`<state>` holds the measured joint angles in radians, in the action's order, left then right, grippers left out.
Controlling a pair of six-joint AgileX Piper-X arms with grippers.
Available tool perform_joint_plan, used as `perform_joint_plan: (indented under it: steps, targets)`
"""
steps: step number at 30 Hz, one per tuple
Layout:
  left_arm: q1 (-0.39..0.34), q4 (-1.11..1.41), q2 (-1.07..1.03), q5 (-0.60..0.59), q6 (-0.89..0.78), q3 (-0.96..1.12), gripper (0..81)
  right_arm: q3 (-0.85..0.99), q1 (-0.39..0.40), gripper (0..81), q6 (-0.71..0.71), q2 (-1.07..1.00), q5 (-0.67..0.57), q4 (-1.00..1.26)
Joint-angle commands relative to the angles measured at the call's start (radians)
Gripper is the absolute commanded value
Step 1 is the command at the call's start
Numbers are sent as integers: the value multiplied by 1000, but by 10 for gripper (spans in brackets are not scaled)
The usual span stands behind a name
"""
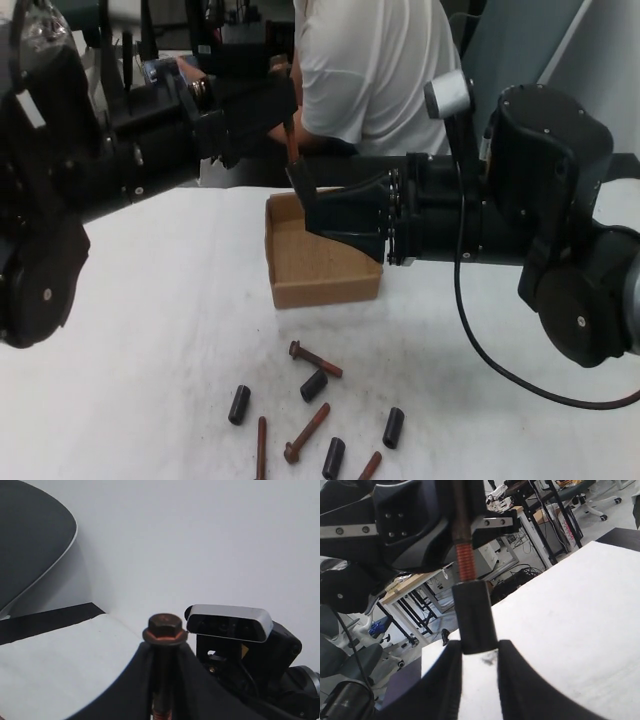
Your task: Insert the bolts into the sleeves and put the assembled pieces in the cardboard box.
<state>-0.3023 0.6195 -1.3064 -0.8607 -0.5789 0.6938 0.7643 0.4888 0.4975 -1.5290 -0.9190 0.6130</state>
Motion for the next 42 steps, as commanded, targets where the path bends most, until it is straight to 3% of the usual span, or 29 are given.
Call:
perform_joint_plan:
  steps: [1, 18, 25, 32, 42]
  targets:
    - [-6, 22, 13, -9, -12, 4, 3, 9, 0, 8, -3, 6, 9, 12]
    - [-9, 54, 13, 18, -57, 4, 3, 9, 0, 8, 70, 6, 78, 156]
    - [-51, 163, 13, 98, -145, 4, 3, 9, 0, 8, 70, 6, 91, 160]
    - [-105, 155, 13, 98, -148, -32, 3, 9, 0, 8, 74, 6, 91, 160]
    - [-105, 155, 13, 20, -139, -87, 3, 9, 0, 8, 78, 6, 86, 160]
